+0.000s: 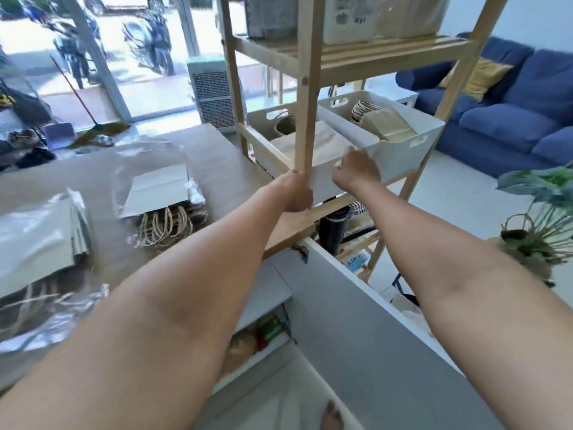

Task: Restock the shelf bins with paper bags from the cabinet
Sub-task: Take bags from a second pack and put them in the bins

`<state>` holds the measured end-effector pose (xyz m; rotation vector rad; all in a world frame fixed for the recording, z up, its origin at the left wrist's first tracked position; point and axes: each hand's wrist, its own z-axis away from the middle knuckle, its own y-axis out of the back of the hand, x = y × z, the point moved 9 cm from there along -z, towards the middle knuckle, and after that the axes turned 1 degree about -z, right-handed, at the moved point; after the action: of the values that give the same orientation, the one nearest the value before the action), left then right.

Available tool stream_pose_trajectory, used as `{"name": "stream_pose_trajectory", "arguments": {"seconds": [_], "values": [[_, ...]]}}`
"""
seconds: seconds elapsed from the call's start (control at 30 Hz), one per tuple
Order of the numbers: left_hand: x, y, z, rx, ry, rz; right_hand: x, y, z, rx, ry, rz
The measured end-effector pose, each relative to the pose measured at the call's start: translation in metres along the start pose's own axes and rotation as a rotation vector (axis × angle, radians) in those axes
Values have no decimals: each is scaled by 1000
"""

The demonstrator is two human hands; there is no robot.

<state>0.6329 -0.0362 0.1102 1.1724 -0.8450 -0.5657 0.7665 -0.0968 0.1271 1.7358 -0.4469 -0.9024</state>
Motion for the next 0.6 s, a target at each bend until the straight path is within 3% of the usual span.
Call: {"name": "stream_pose_trajectory", "arguments": {"seconds": [0.23,0.4,0.5,0.6], "values": [[-143,47,89,128,219,65,-107,-52,56,-120,139,-60],[-225,102,144,545,338,109,-181,-86,63,-209,178,-173],[-263,118,170,738,420,87,-210,-108,58,-289,107,-329],[-307,109,174,731,565,220,-224,-140,47,-420,-71,-561]]}}
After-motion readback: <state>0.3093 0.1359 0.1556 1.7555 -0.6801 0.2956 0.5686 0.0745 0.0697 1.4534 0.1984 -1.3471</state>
